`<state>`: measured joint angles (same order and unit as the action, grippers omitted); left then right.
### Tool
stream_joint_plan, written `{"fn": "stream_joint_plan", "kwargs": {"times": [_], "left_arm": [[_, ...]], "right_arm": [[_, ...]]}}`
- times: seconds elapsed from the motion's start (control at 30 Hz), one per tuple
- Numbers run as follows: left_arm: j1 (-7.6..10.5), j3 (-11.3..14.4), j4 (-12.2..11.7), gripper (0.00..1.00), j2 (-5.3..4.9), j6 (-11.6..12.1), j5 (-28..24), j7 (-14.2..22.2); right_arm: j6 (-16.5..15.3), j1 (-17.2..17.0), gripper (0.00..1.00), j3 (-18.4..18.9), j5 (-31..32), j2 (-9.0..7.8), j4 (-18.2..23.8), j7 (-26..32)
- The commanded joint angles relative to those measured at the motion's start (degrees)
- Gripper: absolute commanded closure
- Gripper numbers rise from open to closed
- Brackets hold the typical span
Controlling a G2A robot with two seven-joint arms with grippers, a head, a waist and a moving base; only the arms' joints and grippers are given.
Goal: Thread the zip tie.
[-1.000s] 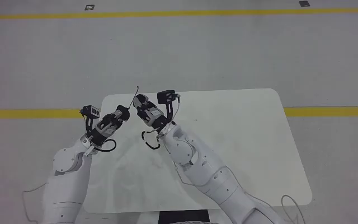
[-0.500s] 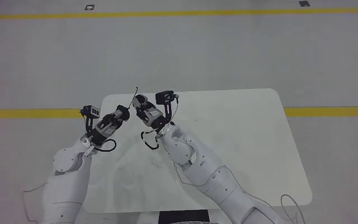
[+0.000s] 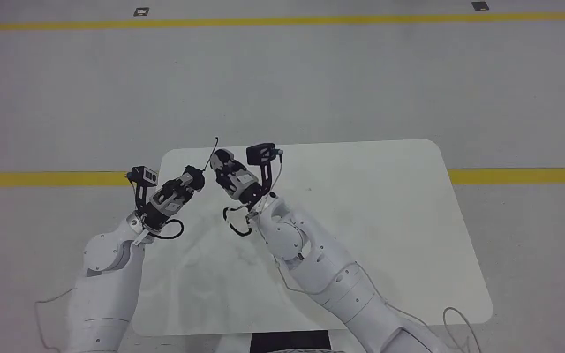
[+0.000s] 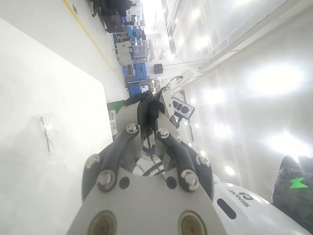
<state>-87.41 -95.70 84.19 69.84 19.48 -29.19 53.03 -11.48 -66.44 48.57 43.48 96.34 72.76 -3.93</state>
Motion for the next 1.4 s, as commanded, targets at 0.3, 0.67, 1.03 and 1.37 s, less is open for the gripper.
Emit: {"fn": "stream_joint_plan", "kwargs": {"times": [0.3, 0.67, 1.03, 1.37], "left_arm": [[0.0, 0.0, 0.0, 1.0, 0.0, 0.0, 0.0, 0.0], [0.0, 0.0, 0.0, 1.0, 0.0, 0.0, 0.0, 0.0], [0.0, 0.0, 0.0, 1.0, 0.0, 0.0, 0.0, 0.0], [0.0, 0.0, 0.0, 1.0, 0.0, 0.0, 0.0, 0.0]], "right_arm": [[0.1, 0.1, 1.0, 0.0, 0.2, 0.09, -0.3, 0.3], [0.6, -0.2, 1.0, 0.1, 0.7, 0.11, -0.4, 0.1], [-1.3, -0.3, 1.0, 0.0, 0.5, 0.04, -0.5, 1.0], [-1.4, 0.0, 1.0, -0.3, 0.5, 0.06, -1.1, 3.0]]}}
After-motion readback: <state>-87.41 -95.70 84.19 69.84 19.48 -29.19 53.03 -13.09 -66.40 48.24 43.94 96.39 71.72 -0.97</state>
